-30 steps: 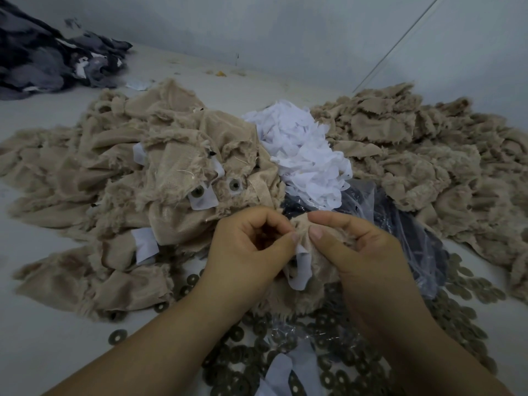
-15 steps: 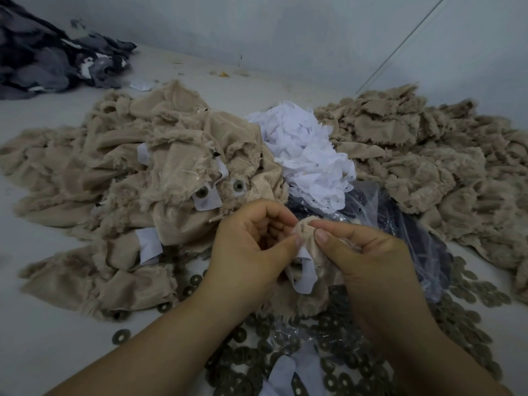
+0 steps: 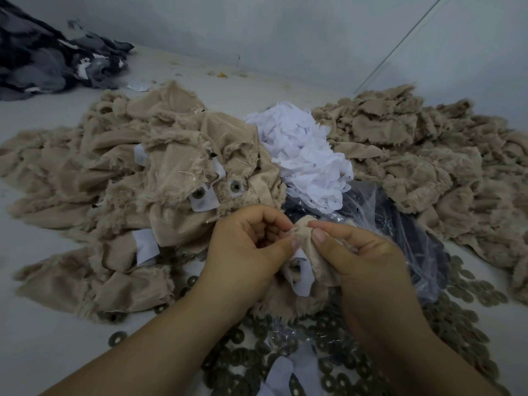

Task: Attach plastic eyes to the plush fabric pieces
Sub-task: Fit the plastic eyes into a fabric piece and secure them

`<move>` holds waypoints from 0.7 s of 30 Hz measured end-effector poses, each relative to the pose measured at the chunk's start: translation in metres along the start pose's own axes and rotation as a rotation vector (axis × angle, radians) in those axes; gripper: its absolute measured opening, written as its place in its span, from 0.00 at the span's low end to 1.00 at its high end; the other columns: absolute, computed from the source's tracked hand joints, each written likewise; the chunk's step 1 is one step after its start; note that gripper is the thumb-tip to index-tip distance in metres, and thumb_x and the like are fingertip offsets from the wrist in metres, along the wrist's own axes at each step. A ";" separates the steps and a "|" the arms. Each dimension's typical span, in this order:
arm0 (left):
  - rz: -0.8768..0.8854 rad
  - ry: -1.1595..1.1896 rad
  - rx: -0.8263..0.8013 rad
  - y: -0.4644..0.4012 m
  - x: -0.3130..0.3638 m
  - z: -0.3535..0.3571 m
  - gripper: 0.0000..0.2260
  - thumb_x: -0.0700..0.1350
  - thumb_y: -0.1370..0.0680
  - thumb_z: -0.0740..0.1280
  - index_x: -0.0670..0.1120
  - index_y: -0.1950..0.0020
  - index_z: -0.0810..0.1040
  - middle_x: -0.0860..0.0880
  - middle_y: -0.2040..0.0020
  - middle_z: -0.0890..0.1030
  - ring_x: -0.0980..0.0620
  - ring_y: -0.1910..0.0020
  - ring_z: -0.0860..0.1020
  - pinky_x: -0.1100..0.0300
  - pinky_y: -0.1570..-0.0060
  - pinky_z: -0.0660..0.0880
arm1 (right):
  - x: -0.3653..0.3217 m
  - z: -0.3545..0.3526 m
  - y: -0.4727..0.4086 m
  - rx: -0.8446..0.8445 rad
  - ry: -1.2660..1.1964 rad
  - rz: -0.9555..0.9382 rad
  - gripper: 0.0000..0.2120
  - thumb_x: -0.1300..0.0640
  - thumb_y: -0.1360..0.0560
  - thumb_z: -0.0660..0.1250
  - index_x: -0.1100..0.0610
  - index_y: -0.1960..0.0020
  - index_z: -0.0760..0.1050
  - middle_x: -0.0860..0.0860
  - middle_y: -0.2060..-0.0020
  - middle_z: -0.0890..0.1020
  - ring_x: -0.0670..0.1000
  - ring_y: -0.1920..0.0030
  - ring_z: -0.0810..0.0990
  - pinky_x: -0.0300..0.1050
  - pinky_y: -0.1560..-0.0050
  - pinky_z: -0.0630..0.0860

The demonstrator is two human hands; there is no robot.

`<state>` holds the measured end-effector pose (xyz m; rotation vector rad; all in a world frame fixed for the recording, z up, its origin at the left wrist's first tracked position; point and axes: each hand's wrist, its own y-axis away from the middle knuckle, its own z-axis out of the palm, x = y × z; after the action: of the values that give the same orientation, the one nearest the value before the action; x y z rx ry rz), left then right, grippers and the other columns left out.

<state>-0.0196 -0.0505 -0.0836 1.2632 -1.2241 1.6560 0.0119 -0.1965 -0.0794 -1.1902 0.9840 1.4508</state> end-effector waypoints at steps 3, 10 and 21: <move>-0.022 0.017 -0.014 0.000 0.001 0.001 0.11 0.29 0.30 0.73 0.46 0.61 0.82 0.44 0.63 0.83 0.49 0.63 0.80 0.58 0.59 0.80 | 0.000 -0.001 0.000 -0.016 0.006 0.022 0.09 0.65 0.25 0.70 0.54 0.57 0.87 0.58 0.59 0.87 0.57 0.59 0.88 0.43 0.63 0.83; 0.003 0.045 -0.057 0.001 0.001 0.002 0.08 0.30 0.30 0.74 0.42 0.60 0.82 0.42 0.64 0.83 0.50 0.64 0.80 0.61 0.61 0.80 | -0.002 0.001 0.001 -0.003 0.059 -0.030 0.06 0.54 0.36 0.76 0.53 0.59 0.87 0.57 0.62 0.87 0.55 0.62 0.87 0.42 0.64 0.82; -0.065 0.118 -0.037 -0.001 -0.003 0.000 0.15 0.26 0.31 0.72 0.47 0.65 0.84 0.46 0.68 0.80 0.53 0.68 0.77 0.64 0.65 0.77 | -0.003 0.003 0.002 0.031 0.092 -0.026 0.09 0.64 0.28 0.73 0.51 0.59 0.87 0.55 0.62 0.87 0.55 0.61 0.88 0.42 0.63 0.82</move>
<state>-0.0177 -0.0500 -0.0856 1.1535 -1.1260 1.6305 0.0095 -0.1949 -0.0765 -1.2527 1.0462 1.3659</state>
